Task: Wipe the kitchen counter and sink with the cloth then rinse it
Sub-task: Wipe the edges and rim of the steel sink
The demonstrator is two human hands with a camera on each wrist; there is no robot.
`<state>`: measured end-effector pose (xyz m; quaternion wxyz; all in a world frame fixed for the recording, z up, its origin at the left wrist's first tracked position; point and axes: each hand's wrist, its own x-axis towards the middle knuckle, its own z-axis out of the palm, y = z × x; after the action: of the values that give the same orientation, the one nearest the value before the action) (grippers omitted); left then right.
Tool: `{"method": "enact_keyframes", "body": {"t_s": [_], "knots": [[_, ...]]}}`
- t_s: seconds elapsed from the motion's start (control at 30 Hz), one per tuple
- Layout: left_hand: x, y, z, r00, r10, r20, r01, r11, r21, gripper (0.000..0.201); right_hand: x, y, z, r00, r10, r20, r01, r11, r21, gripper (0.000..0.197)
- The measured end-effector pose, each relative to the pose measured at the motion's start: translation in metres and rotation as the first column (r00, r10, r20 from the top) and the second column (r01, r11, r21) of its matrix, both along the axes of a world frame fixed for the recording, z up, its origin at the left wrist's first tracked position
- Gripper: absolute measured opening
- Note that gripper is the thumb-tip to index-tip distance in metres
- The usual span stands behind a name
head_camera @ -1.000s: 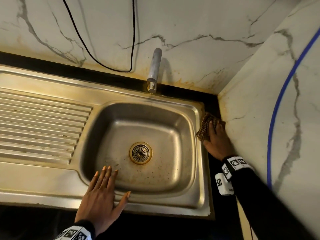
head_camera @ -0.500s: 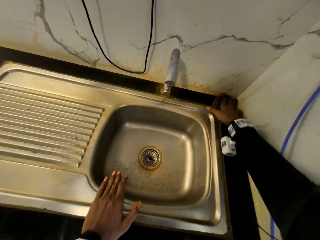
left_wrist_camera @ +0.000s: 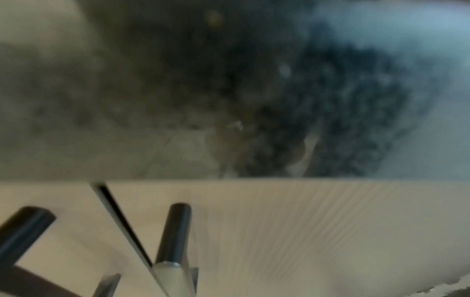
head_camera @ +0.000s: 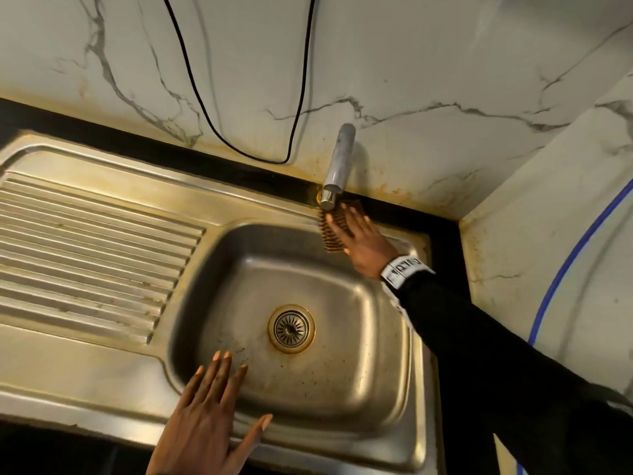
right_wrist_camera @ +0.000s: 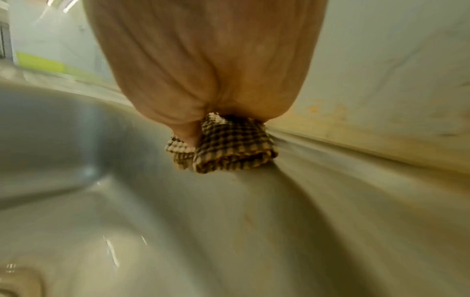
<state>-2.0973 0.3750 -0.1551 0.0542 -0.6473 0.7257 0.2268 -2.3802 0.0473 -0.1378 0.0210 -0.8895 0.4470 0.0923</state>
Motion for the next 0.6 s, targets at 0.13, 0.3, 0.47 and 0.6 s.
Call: {"method": "enact_keyframes", "body": {"t_s": [0.13,0.3,0.47,0.6], "knots": [[0.001,0.001,0.002,0.999,0.015,-0.03,-0.016,1.0,-0.01,0.089,0.029,-0.001,0.003,1.0,0.002,-0.013,-0.004,0.996,-0.094,0.091],[-0.005,0.005,0.007,0.996,0.043,-0.076,-0.051,0.992,-0.111,0.095,-0.025,0.007,0.021,0.992,-0.104,-0.079,0.103,0.995,-0.017,0.081],[-0.003,0.003,0.005,0.992,0.062,-0.108,-0.075,0.99,-0.119,0.104,-0.127,0.046,0.034,0.908,-0.358,-0.219,0.369,0.929,0.01,0.066],[-0.003,0.007,0.007,0.98,0.083,-0.181,-0.105,0.988,-0.116,0.108,-0.112,0.061,0.035,0.896,-0.381,-0.229,0.389,0.921,-0.008,0.064]]}}
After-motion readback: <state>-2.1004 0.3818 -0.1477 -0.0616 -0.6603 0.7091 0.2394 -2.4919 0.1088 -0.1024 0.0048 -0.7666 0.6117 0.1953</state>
